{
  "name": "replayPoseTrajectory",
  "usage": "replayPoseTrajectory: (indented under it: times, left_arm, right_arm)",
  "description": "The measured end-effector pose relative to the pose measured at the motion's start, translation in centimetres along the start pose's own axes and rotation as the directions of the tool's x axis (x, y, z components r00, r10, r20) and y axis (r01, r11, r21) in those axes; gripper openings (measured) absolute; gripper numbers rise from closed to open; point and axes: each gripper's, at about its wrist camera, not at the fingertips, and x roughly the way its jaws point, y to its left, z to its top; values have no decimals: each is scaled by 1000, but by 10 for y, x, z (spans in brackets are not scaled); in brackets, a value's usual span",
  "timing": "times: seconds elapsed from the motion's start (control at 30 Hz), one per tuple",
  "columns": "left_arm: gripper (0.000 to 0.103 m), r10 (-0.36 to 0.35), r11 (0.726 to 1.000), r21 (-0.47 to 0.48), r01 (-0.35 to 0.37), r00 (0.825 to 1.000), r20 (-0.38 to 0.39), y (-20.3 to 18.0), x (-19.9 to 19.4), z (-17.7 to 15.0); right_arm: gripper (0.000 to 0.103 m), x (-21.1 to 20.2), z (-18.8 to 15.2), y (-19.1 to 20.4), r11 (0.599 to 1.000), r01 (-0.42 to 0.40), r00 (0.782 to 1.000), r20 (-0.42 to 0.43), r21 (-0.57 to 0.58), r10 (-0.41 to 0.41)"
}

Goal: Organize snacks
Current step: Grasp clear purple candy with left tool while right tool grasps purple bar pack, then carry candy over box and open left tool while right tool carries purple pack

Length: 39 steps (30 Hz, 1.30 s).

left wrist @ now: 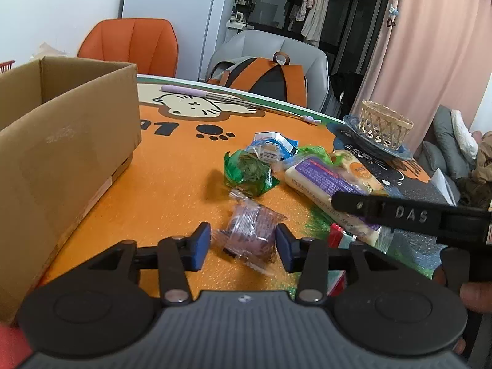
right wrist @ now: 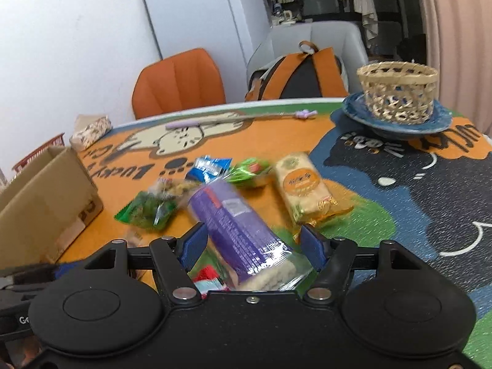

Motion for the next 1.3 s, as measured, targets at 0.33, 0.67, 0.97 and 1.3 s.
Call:
replayPoseTrajectory:
  times: [0.33, 0.67, 0.97, 1.3]
  left_arm:
    - [34, 13, 1000, -5, -13, 1000, 20, 2, -4, -4]
    - [31, -27, 999, -37, 28, 999, 37, 6, -23, -7]
    - [31, -24, 998, -51, 29, 995, 99, 13, -53, 8]
    - [31, -12, 998, -61, 23, 983, 181, 23, -89, 29]
  right_arm:
    - [37, -15, -12, 4, 999, 8, 1000, -16, -53, -9]
    - [31, -36, -17, -4, 1000, 2, 1000, 3, 24, -2]
    - [31, -54, -5, 7, 999, -21, 998, 62, 49, 18]
    - [31, -68, 12, 42, 998, -58, 991, 120, 4, 57]
